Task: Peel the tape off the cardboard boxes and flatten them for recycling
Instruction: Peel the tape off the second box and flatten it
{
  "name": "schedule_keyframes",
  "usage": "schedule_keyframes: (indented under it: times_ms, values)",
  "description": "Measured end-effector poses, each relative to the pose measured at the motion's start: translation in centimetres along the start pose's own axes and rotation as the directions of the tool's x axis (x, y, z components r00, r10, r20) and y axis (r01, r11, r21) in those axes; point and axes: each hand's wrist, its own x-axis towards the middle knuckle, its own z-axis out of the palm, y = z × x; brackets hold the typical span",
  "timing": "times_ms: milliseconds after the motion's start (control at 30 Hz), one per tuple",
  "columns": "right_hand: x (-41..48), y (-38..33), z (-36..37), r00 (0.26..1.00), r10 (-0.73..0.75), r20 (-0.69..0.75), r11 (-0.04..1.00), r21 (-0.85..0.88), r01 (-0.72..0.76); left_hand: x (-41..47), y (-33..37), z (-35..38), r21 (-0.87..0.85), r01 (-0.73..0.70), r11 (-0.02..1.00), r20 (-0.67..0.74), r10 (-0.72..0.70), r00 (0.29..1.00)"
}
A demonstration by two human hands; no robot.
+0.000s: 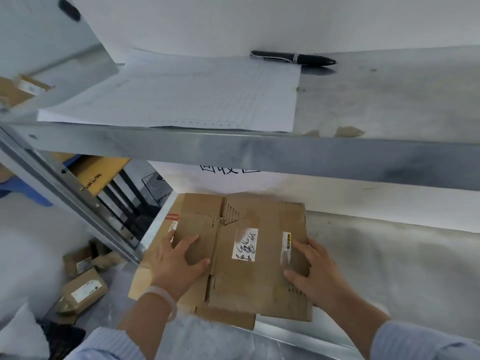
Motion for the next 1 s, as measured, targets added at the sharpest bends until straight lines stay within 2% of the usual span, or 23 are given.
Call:
schedule_keyframes:
  times_ms: [133, 233, 367, 433, 533, 633, 733, 1000]
  values:
    - [1.0, -3.0, 4.2, 0.999, 0.024, 0.044, 0.999, 0.029, -0.025, 2.9, -3.7, -1.5, 0.078, -0.012, 0.997, -0.007, 0.013, 1.0]
    - [1.8, -4.3, 6.9, 0.998, 0.047, 0.037, 0.998, 0.031, -0.048, 4.5, -5.5, -1.4, 0.092, -0.074, 0.993, 0.003, 0.074, 0.997]
    - [2.1, -4.9, 9.6, 0.989, 0.139, 0.06, 0.981, -0.143, -0.129, 6.1, -7.2, -1.0, 0.166, -0.147, 0.975, 0.063, 0.138, 0.988]
    - [2.1, -5.2, 10.3, 0.988, 0.153, 0.018, 0.954, -0.264, -0.143, 6.8, -7.4, -0.6, 0.227, -0.215, 0.95, 0.071, 0.204, 0.976]
    - [2.6, -6.3, 10.8, 0.998, 0.062, -0.031, 0.912, -0.405, -0.069, 7.6, -7.1, 0.2, 0.173, -0.39, 0.904, 0.102, 0.377, 0.92]
    - [3.2, -7.3, 11.2, 0.999, 0.053, 0.006, 0.884, -0.466, -0.044, 8.0, -6.9, 1.3, 0.263, -0.533, 0.804, 0.247, 0.478, 0.843]
    - [3.3, -7.3, 11.8, 0.997, 0.072, -0.001, 0.849, -0.525, -0.062, 8.1, -7.2, 2.0, 0.341, -0.546, 0.765, 0.263, 0.48, 0.837]
    - [3.4, -6.6, 12.3, 0.998, 0.044, -0.04, 0.834, -0.548, -0.059, 8.3, -7.3, 2.5, 0.373, -0.542, 0.753, 0.269, 0.472, 0.84]
